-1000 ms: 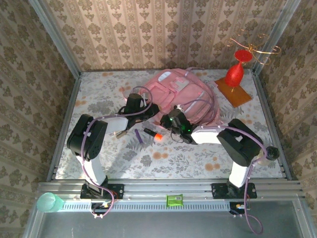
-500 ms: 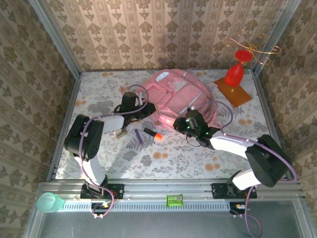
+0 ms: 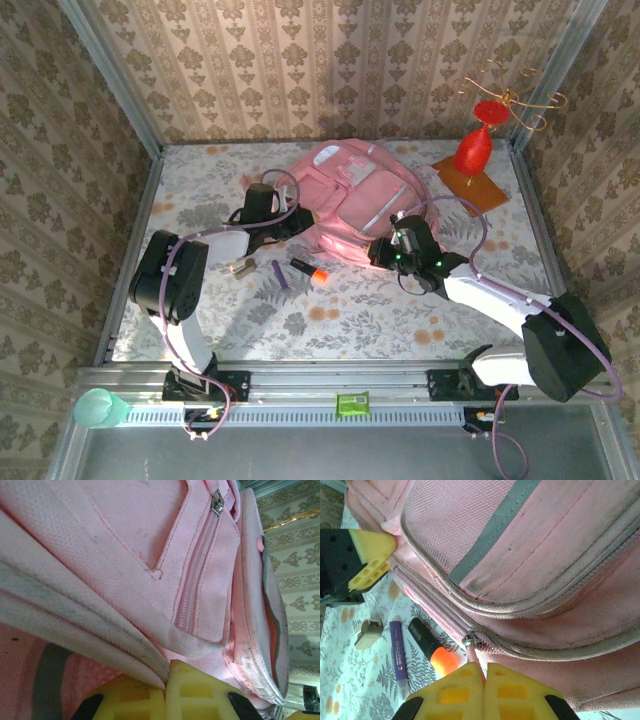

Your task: Pack the student bag

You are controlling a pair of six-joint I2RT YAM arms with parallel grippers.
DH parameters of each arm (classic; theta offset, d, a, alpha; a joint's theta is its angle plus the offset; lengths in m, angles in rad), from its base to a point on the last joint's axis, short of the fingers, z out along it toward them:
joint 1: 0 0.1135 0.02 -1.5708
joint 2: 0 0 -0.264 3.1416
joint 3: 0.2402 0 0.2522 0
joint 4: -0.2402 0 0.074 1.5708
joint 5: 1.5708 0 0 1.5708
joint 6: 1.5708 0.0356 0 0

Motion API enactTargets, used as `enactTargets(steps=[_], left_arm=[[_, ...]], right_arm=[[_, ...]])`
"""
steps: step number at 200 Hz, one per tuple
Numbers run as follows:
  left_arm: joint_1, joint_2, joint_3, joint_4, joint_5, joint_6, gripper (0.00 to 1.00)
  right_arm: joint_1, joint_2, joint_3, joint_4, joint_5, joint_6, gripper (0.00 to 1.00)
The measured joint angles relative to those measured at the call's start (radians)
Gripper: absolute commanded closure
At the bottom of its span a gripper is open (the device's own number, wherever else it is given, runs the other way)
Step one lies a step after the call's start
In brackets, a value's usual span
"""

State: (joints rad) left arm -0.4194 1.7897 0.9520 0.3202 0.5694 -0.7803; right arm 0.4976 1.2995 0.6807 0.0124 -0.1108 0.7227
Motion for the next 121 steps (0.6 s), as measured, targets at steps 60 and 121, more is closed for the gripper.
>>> enactTargets(steps=[60,121], left_arm=[[0.002,0.004,0.031,-0.055,0.008,0.042,1.0],[0.09,0.031,0.065,-0.113,-0.08,0.105,1.0]], right_arm=[[0.0,-0.041,0.039,-0.135,0.059,-0.101,1.0],[-0.033,-0.134,0.035,-0.391,0.288,-0.167,1.0]])
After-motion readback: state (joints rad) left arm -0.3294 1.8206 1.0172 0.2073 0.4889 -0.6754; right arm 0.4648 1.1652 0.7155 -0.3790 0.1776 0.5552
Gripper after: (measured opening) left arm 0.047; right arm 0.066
